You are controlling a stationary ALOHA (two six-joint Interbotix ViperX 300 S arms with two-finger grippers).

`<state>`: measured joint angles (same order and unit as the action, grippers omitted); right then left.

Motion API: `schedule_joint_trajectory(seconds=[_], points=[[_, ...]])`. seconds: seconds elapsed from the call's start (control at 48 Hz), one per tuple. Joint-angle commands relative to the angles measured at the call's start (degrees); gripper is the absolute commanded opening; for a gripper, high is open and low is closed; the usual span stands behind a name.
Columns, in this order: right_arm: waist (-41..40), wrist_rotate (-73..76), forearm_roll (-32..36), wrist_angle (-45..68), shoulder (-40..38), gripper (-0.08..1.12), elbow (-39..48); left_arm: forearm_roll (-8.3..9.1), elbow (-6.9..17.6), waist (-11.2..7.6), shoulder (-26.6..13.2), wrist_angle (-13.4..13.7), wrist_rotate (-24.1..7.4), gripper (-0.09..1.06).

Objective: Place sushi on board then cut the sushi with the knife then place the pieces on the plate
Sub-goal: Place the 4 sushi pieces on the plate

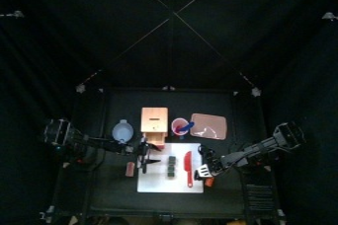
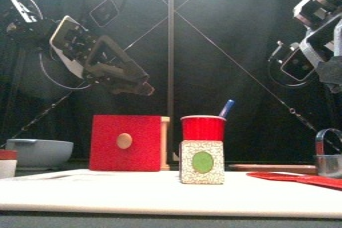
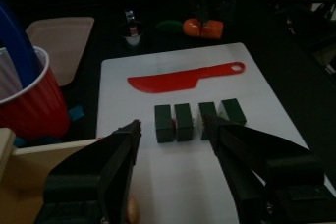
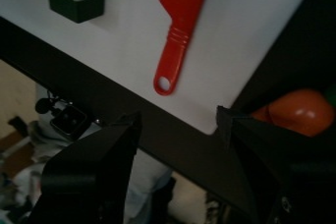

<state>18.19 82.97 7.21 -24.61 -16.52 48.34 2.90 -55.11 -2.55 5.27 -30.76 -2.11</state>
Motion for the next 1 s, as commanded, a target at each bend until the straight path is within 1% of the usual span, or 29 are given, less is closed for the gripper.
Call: schedule_joint_trajectory(seconds=[0.021, 0.104, 0.146, 0.188, 0.375, 0.521, 0.729, 0.792, 1.0], points=[[-3.6, -5.63, 12.48, -0.44, -0.44, 0.93, -3.34, 0.0, 1.23, 0.26, 0.62, -0.53, -0.09, 0.89], [-5.89, -13.36, 20.48, -1.23, -0.09, 0.94, -4.92, -0.18, 1.23, 0.18, 0.88, -0.53, 0.0, 0.89], [-7.21, -16.96, 23.12, -1.67, 0.26, 0.94, -5.45, -0.18, 1.23, 0.26, 1.14, -0.53, 0.0, 0.89], [-8.61, -20.74, 24.26, -2.29, 0.79, 0.94, -6.24, -0.26, 1.23, 0.26, 1.32, -0.53, 0.0, 0.89], [-15.03, -38.14, 23.73, -1.76, 4.75, 0.94, -8.7, -0.44, 0.79, 0.26, 2.55, -0.53, 0.09, 0.89], [-16.17, -45.88, 20.04, 2.99, 9.93, 0.94, -10.72, -1.76, 0.26, 0.26, 3.16, -0.53, 0.09, 0.89], [-16.17, -50.27, 18.46, 5.98, 15.47, 0.94, -13.71, -4.13, -0.79, 0.18, 4.48, -0.53, 0.09, 0.89], [-16.17, -50.63, 18.11, 6.06, 16.44, 0.94, -14.59, -4.39, -0.97, 0.26, 4.75, -0.53, 0.09, 0.89], [-16.0, -50.8, 17.14, 7.91, 18.19, 0.94, -16.08, -4.48, -1.32, 0.26, 4.83, -0.53, 0.18, 0.89]])
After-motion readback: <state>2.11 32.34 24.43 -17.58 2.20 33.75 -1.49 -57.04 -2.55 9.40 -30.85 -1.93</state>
